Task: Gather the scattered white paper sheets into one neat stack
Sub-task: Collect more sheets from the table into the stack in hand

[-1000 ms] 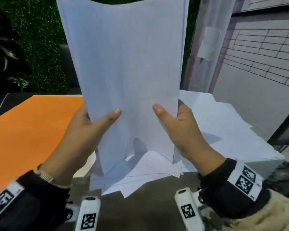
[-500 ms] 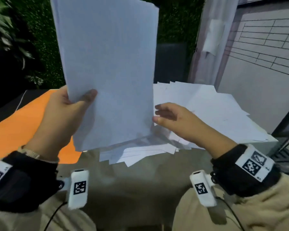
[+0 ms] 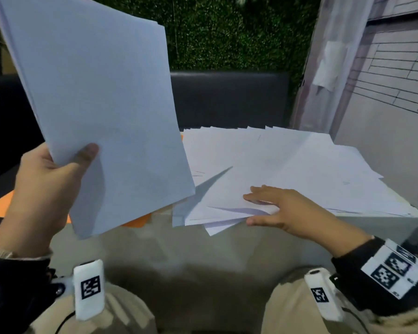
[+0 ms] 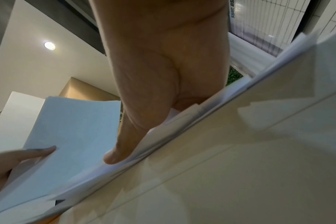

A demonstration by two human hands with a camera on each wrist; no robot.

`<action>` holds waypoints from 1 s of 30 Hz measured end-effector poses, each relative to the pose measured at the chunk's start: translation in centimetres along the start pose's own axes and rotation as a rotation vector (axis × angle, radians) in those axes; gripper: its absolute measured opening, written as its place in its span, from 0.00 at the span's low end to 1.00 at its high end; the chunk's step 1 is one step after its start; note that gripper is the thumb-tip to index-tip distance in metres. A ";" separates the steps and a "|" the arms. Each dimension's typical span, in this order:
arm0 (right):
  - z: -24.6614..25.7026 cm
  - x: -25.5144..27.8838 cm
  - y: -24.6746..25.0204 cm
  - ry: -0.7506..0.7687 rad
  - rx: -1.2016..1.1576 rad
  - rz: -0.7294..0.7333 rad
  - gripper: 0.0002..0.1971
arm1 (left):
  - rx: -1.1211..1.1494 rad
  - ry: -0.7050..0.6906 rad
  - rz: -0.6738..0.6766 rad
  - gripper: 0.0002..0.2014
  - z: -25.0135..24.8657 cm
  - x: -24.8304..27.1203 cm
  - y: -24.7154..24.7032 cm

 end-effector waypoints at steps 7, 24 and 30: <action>0.9 0.3 1.9 0.012 -0.071 -0.107 0.21 | 0.000 0.037 -0.021 0.06 -0.8 0.1 -0.3; 4.9 0.0 -1.6 0.422 0.363 -0.274 0.06 | -0.079 0.060 0.019 0.10 -0.1 -0.1 -1.4; 6.1 0.3 -1.4 0.468 0.384 -0.354 0.07 | -0.089 0.050 0.016 0.11 -0.3 0.2 -1.4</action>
Point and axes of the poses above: each hand's wrist, its own x-axis away from the middle knuckle, its own y-axis out of the back of the hand, z = x × y, the point moved 5 cm from there along -x, towards the middle knuckle, and after that the axes turned 15 degrees about y, right-handed, at the moved point
